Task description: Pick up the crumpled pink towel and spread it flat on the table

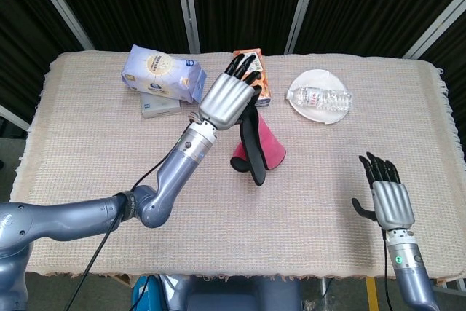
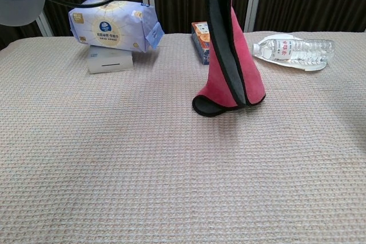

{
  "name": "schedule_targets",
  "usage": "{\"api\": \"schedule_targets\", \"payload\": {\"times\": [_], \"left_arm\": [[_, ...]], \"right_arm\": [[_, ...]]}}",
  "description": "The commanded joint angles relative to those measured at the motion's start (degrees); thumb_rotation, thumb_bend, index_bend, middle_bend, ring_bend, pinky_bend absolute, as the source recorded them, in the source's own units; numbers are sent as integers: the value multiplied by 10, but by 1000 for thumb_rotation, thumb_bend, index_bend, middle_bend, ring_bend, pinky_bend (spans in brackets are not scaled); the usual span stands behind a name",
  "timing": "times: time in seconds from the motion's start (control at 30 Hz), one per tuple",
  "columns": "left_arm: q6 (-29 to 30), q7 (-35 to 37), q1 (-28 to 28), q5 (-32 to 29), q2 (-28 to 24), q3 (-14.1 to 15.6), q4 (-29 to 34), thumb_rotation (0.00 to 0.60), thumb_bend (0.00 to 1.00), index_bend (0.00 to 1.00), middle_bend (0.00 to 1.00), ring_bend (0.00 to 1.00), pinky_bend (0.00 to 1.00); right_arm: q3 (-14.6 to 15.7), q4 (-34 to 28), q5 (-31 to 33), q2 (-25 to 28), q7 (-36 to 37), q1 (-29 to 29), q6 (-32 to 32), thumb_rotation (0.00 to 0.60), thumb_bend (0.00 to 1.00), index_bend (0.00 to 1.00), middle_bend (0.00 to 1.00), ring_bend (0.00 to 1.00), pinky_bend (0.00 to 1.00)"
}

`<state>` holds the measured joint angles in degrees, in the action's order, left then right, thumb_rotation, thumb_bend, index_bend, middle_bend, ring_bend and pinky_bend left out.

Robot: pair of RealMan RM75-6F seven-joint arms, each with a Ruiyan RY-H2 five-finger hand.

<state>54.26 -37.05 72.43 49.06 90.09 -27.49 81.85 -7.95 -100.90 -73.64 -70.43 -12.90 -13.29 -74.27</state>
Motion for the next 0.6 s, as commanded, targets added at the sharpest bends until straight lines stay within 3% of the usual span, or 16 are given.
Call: {"api": "schedule_targets", "payload": {"times": [0.03, 0.37, 0.6], "left_arm": [[3, 0, 7, 1, 9, 7, -6, 600, 500, 569, 243, 0, 19], [5, 3, 28, 12, 20, 23, -18, 600, 500, 569, 246, 0, 19], [18, 6, 67, 11, 31, -15, -43, 600, 500, 569, 252, 0, 19]], "right_arm": [[0, 1, 3, -3, -3, -2, 1, 600, 308, 0, 0, 0, 0], [0, 8, 15, -3, 1, -5, 7, 600, 307, 0, 0, 0, 0], [-1, 16, 20, -4, 10, -7, 10, 600, 308, 0, 0, 0, 0]]}}
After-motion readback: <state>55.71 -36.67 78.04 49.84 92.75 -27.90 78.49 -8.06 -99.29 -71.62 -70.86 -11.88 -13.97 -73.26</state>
